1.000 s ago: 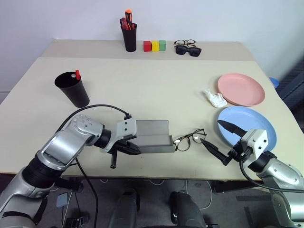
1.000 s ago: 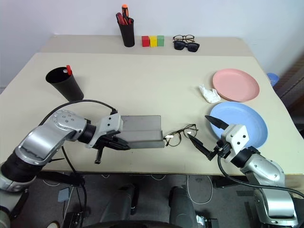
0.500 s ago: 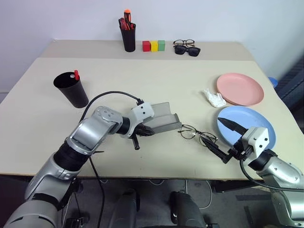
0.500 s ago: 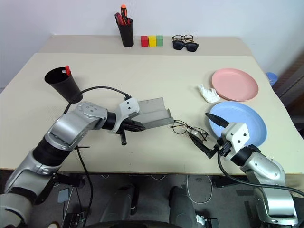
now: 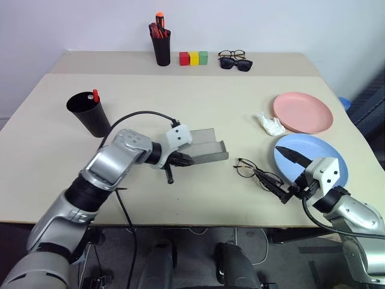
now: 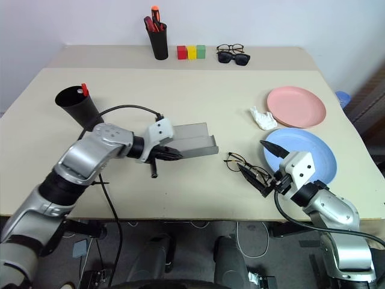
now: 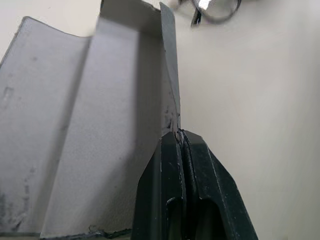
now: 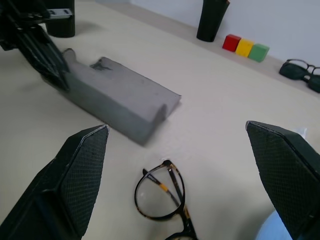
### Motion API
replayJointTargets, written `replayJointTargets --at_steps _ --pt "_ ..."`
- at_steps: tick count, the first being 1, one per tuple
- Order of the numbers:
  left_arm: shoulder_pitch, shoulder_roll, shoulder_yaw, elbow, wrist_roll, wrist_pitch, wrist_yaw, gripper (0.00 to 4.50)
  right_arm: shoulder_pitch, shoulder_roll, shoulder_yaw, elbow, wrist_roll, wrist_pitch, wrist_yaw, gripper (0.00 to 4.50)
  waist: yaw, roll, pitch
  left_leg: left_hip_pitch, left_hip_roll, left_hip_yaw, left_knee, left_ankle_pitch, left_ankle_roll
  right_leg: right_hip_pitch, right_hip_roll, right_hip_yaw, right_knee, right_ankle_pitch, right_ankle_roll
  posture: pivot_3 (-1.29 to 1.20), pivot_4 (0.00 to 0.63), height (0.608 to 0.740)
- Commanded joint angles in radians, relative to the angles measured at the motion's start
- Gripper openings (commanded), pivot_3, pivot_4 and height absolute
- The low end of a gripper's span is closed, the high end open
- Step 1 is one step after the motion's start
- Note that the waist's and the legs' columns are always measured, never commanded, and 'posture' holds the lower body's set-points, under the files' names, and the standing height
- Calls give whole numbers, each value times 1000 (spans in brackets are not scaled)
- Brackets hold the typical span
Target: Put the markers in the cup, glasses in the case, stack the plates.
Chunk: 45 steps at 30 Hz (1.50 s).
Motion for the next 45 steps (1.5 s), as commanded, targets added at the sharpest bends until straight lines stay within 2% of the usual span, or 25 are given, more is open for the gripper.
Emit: replayJointTargets --at_steps 1,4,8,11,22,33,45 --pt "56 28 44 9 -13 -208 -93 29 -26 -9 -12 -27 18 -3 1 4500 4 0 0 0 0 0 0 0 0 0 0 0 0 0 0 0 150 740" --pt "56 53 -7 72 34 -306 -177 29 -44 -13 -14 -13 19 -1 10 4500 10 0 0 0 0 0 1 0 0 1 0 0 -1 0 0 0 150 740" --pt "18 29 -34 105 63 -296 -200 29 -49 -18 -23 -9 19 -2 21 4500 9 0 0 -1 0 0 1 0 0 1 0 0 -2 0 0 0 150 740" --pt "4 11 -56 65 83 -207 -180 29 -28 -16 -38 -21 20 -6 19 4500 7 0 0 -1 0 0 1 0 0 1 0 0 -2 0 0 0 150 740" --pt "-12 -36 -65 2 87 -129 -163 29 70 -24 -94 -48 33 -13 38 4500 7 0 0 -1 0 0 1 0 0 1 0 0 -1 -1 1 0 150 740" --pt "-13 -41 -61 13 92 -139 -168 29 305 -43 -294 -107 113 -35 122 4500 5 0 0 0 0 0 1 0 0 1 0 0 -1 -1 2 0 150 740" --pt "-23 -54 -63 31 98 -158 -175 29 330 -43 -301 -143 152 -18 139 4500 7 0 0 0 0 0 1 0 0 1 0 0 -1 -1 2 0 150 740"
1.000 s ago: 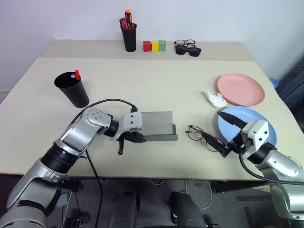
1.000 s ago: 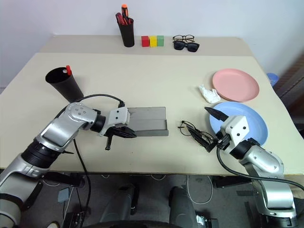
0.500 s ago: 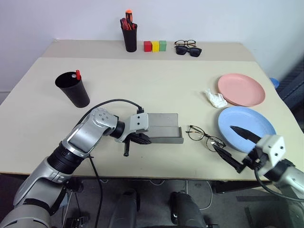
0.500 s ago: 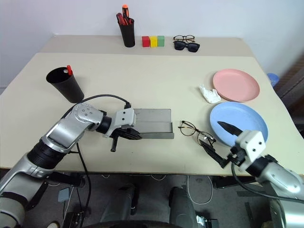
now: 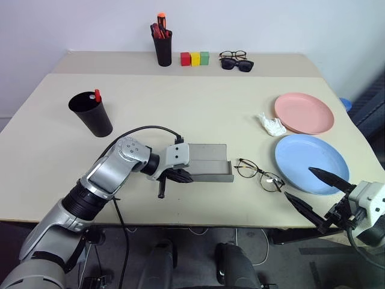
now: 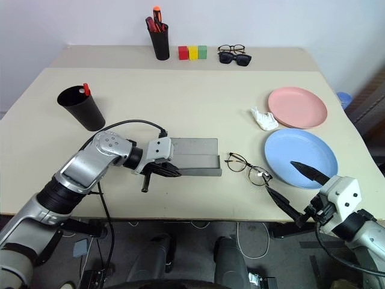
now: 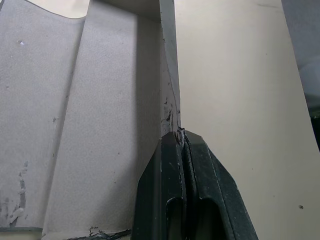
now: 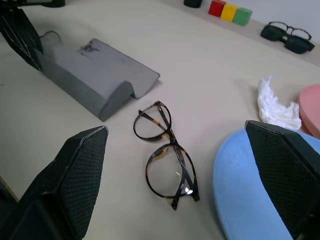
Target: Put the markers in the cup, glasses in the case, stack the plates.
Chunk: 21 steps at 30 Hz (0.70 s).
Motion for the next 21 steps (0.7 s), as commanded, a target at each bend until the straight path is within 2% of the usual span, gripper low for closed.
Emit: replayJointTargets --at_steps 1,11,14,19,21 --pt "-28 -3 7 -12 5 -21 -4 29 -3 -11 -15 -47 29 3 4 4500 0 0 0 0 0 0 0 0 0 0 0 0 0 0 0 0 150 740" --pt "-34 -3 7 6 7 -37 -7 29 -40 -45 11 -55 48 41 36 4500 0 0 0 0 0 0 0 0 0 0 0 0 0 0 0 0 150 740" --pt "-20 11 12 -12 -4 -46 -26 842 -48 -47 10 -46 46 42 44 4500 0 0 0 0 0 0 0 0 0 0 0 0 0 0 0 0 150 740" --pt "-14 3 28 -13 -7 -52 -11 3304 -84 -70 32 -21 24 72 42 4500 0 0 0 0 0 0 0 0 0 0 0 0 0 0 0 0 150 740" --pt "-13 5 32 -19 -11 -50 -9 3304 -106 -92 53 0 -1 96 38 4500 -1 0 0 0 0 0 0 0 0 0 0 0 0 0 0 0 150 740"
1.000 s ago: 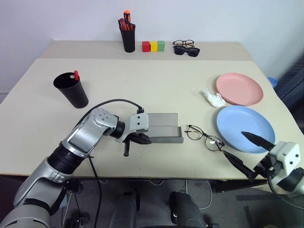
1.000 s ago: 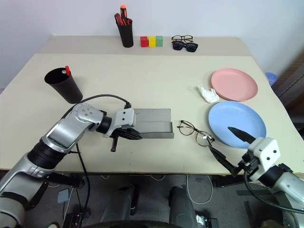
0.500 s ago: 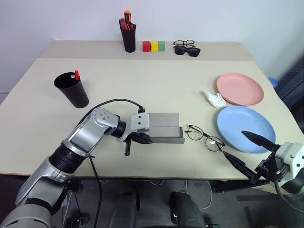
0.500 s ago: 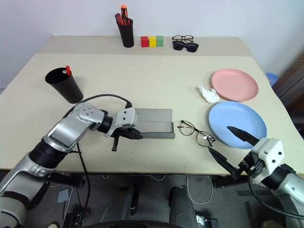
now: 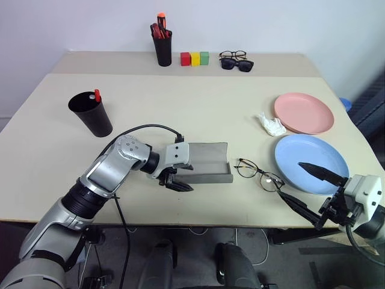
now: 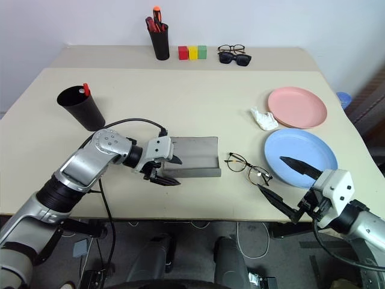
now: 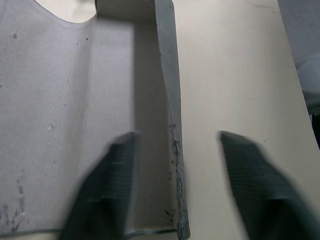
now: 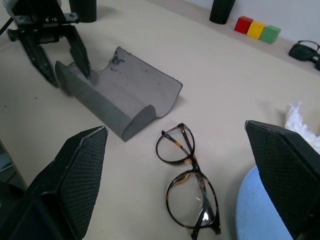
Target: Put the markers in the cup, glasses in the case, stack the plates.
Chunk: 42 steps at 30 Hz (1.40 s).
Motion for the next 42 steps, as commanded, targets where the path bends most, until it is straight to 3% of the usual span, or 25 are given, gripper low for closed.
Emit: replayJointTargets --at_steps 1,6,8,14,29,33,42 --pt "2 8 39 -39 -12 -16 7 3304 -47 -51 41 28 -21 58 -9 4500 1 0 0 0 0 0 0 0 0 0 0 0 0 0 0 0 150 740" --pt "38 17 132 -67 -50 -65 41 3304 -189 -93 166 117 -63 127 -11 4500 0 0 0 0 0 0 0 0 0 0 0 0 0 0 -1 0 150 740" --pt "101 -12 233 -92 -69 -216 108 3304 -257 -95 226 184 -96 131 -4 4500 -3 0 0 0 0 0 0 0 0 0 0 0 0 1 -1 0 150 740" --pt "201 41 343 -134 -183 -209 55 3304 -397 -100 319 345 -133 131 54 4500 2 0 0 0 0 1 0 0 0 0 0 0 -1 2 -3 0 150 740" --pt "333 73 373 -267 -198 -140 173 3304 -540 -186 373 461 -142 277 153 4500 -1 0 0 0 0 1 0 0 0 0 0 0 0 2 -2 0 150 740" --pt "345 74 371 -280 -203 -129 187 3396 -573 -190 386 444 -143 315 158 3200 -1 0 0 0 0 1 0 0 0 0 0 0 0 1 -2 0 150 740" --pt "371 85 376 -308 -216 -112 217 3396 -602 -188 403 377 -132 399 147 3200 0 0 0 0 0 1 0 0 0 0 0 0 0 1 -2 0 150 740"
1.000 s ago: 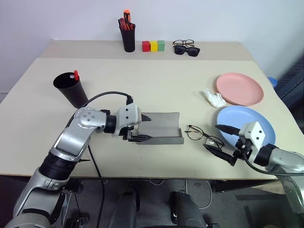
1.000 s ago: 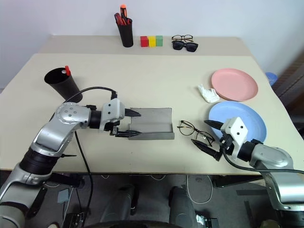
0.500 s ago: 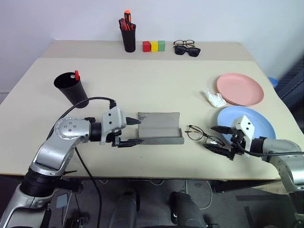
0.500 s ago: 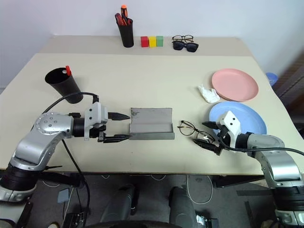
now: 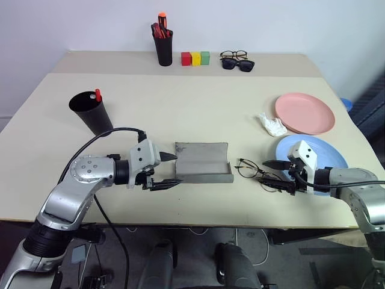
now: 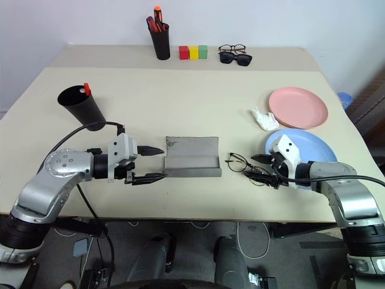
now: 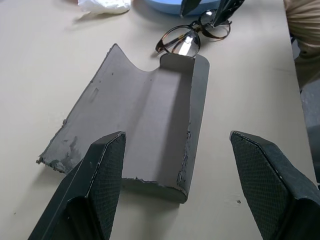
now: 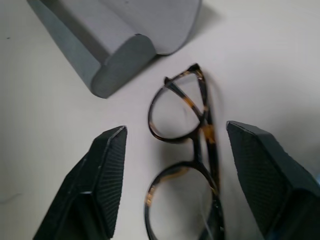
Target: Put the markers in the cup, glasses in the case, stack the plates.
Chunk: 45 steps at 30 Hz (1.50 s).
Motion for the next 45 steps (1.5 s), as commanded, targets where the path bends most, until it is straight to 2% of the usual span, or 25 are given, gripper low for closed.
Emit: replayJointTargets --at_steps 1,2,4,6,17,31,39,42,44,45 --pt "7 10 23 -51 -18 8 15 3396 -21 -13 -4 -53 15 25 -2 3200 0 0 0 0 0 0 0 0 0 0 0 0 0 0 0 0 150 740" --pt "9 11 25 -54 -19 10 19 3396 -25 -11 -1 -54 14 29 -2 3200 0 0 0 0 0 0 0 0 0 0 0 0 0 0 0 0 150 740" --pt "13 14 29 -61 -22 18 26 3396 -34 -8 4 -51 11 36 -2 2655 0 0 0 0 0 0 0 0 0 0 0 0 0 0 0 0 150 740" --pt "17 18 32 -66 -25 24 32 3396 -40 -6 7 -49 9 40 -2 1886 -1 0 0 0 0 0 0 0 0 0 0 0 0 0 0 0 150 740" --pt "39 38 40 -101 -43 53 60 3396 -52 -9 32 -13 -11 22 10 1886 -1 0 0 0 0 0 0 0 0 0 0 0 0 -1 1 0 150 740" --pt "54 55 47 -123 -65 72 82 3396 -97 2 55 148 -60 -78 48 1886 -1 0 0 0 0 0 0 0 0 0 0 0 0 0 1 0 150 740" --pt "56 60 51 -127 -65 74 87 3396 -90 0 54 144 -57 -81 49 1886 -1 0 0 0 0 0 0 0 0 -1 0 0 0 -1 1 0 150 740" --pt "53 61 49 -125 -66 73 88 3396 -91 1 56 137 -55 -75 46 1050 -1 0 0 0 0 0 0 0 0 -1 0 0 0 0 1 0 150 740" --pt "51 61 48 -123 -66 73 90 3396 -90 1 56 136 -55 -75 45 53 -2 0 0 0 0 0 0 0 0 0 0 0 0 -1 1 0 150 740" --pt "51 62 47 -123 -65 72 90 3396 -90 1 56 135 -54 -74 44 53 -2 0 0 0 0 0 0 0 0 0 0 0 0 -1 1 0 150 740"
